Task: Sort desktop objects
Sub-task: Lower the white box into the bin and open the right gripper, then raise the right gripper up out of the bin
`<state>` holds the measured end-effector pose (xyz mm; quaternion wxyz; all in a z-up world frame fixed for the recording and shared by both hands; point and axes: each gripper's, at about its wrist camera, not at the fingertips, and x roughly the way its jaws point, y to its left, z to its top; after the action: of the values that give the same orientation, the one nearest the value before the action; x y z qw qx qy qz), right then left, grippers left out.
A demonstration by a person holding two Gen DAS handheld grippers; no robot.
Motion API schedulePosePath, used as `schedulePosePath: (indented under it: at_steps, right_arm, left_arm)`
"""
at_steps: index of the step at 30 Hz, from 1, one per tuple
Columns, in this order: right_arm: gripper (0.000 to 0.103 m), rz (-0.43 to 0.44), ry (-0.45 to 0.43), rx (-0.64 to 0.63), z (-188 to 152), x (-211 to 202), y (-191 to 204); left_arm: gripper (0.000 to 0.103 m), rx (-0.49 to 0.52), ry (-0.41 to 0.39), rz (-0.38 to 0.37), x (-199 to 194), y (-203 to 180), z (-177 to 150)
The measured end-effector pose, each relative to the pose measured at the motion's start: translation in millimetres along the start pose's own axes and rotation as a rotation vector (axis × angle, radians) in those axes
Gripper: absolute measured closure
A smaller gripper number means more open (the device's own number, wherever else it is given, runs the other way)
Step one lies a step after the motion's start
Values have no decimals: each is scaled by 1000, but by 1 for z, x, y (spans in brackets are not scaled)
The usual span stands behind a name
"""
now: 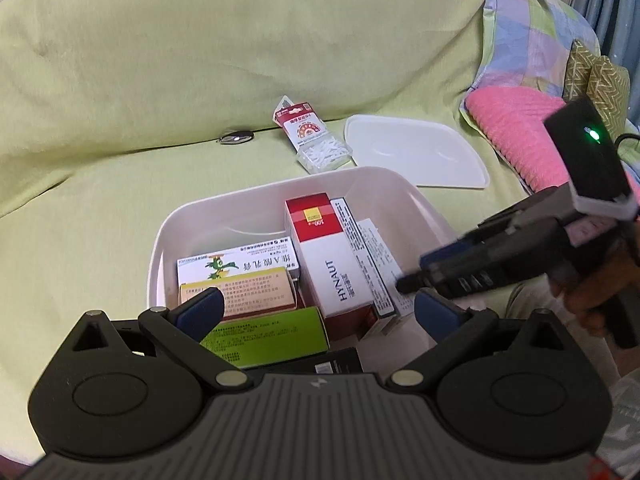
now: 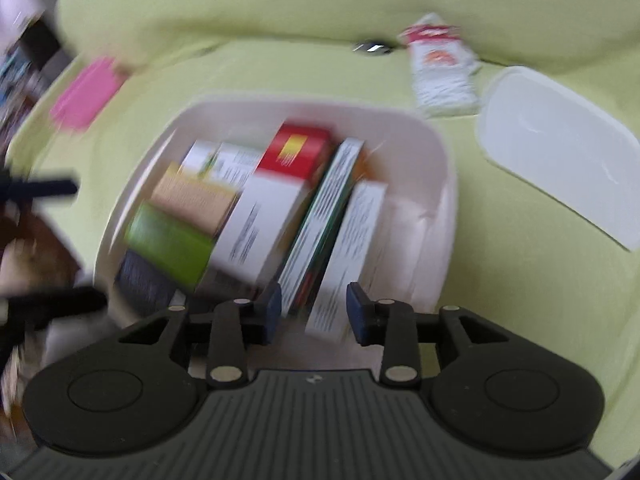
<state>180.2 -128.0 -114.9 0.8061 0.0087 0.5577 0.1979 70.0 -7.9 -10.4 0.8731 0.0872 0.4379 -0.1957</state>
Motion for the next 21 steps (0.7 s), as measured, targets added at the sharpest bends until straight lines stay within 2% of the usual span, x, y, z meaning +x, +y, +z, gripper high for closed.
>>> schedulePosePath:
  at_steps: [6,10,13,14,21]
  right_arm:
    - [71,-71,117,-204,-3,18,16]
    - [71,-94,156,-284,-3,30,23]
    - [71,-124,171,-312,0,38,23]
    - [75,-124,170,-317,0,40,23]
    - [75,-144,137,-335,4,46,22]
  left_arm:
    - [1,-2,7,12,-5,1,-6]
    - [1,-2,7,22,-7,2,-7]
    - [1,-2,0,23,-9,2,-7]
    - [1,-3,0,24,-9,2,-6]
    - [1,-4,11,21,-4,1,-6]
